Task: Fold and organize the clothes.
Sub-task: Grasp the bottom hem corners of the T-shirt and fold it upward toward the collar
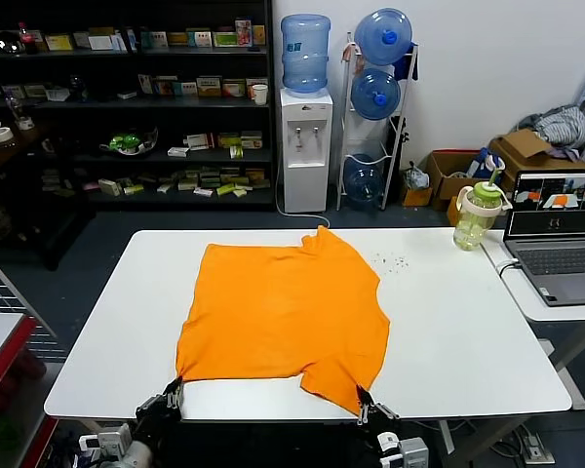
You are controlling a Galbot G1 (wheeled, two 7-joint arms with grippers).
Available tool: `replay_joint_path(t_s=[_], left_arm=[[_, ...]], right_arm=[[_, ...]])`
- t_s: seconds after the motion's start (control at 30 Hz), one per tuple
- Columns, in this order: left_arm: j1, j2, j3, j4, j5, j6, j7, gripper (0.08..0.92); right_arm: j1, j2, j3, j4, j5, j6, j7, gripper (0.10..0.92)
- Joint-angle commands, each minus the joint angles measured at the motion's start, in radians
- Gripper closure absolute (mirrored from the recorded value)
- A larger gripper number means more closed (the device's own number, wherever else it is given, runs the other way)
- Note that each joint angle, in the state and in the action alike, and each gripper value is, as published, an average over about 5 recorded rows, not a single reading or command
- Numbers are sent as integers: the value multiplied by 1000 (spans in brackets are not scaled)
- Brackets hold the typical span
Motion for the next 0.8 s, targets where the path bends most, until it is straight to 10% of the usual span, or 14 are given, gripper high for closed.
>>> replay_joint_path(t_s=[0.03,0.4,0.8], left_arm=[[113,42,1,-150,-105,25,-66,906],[169,44,5,-230,-145,42,-118,906],[-101,-4,-14,-130,-86,-10,-5,906]], right_arm=[[-172,-129,68,148,85,4,20,900],[-187,-158,115,147,142,77,20,900],[261,-149,10,6,265,74,82,900]])
